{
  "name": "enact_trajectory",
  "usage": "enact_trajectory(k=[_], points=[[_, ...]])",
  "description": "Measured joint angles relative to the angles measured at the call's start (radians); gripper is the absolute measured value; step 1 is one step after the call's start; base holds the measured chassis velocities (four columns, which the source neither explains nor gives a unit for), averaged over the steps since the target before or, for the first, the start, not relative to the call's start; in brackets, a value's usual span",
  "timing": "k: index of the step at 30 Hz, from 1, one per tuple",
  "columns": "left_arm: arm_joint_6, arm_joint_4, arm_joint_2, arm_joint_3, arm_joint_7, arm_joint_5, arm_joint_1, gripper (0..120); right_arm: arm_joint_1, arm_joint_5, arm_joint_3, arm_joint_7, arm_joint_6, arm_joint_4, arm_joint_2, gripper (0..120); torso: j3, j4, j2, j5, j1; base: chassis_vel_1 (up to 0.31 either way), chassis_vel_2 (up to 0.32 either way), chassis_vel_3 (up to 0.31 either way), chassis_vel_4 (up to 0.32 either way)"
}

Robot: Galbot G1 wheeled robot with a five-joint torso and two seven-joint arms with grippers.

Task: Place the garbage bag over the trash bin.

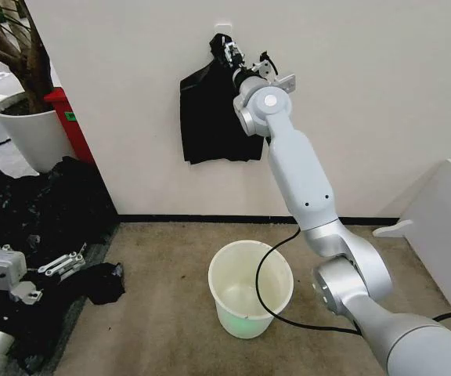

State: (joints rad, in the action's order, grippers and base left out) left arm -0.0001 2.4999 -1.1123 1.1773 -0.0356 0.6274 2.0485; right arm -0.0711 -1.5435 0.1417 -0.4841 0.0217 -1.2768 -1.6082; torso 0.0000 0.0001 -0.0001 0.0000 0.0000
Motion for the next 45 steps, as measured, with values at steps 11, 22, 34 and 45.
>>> enact_trajectory(k=[11, 22, 34, 45], points=[[-0.002, 0.000, 0.002, -0.001, -0.001, 0.000, -0.003, 100, 0.012, 0.007, 0.011, 0.007, 0.001, 0.028, 0.000, 60, 0.000, -0.0001, 0.000, 0.0000, 0.000, 0.000, 0.000, 0.000, 0.000], [-0.003, 0.000, 0.001, 0.000, -0.002, 0.000, -0.004, 100, 0.015, 0.007, 0.003, 0.009, 0.001, 0.032, 0.000, 36, 0.000, -0.0001, 0.000, 0.0000, 0.000, 0.000, 0.000, 0.000, 0.000], [-0.005, 0.000, -0.002, 0.002, -0.002, 0.000, -0.005, 100, 0.011, 0.007, -0.009, 0.008, 0.002, 0.031, 0.000, 0, 0.000, -0.0001, 0.000, 0.0000, 0.000, 0.000, 0.000, 0.000, 0.000], [-0.007, 0.000, -0.002, 0.003, -0.003, 0.000, -0.005, 100, 0.011, -0.006, -0.011, 0.002, -0.002, 0.025, 0.000, 0, 0.000, -0.0002, 0.000, 0.0001, 0.000, 0.000, 0.000, 0.000, 0.000]])
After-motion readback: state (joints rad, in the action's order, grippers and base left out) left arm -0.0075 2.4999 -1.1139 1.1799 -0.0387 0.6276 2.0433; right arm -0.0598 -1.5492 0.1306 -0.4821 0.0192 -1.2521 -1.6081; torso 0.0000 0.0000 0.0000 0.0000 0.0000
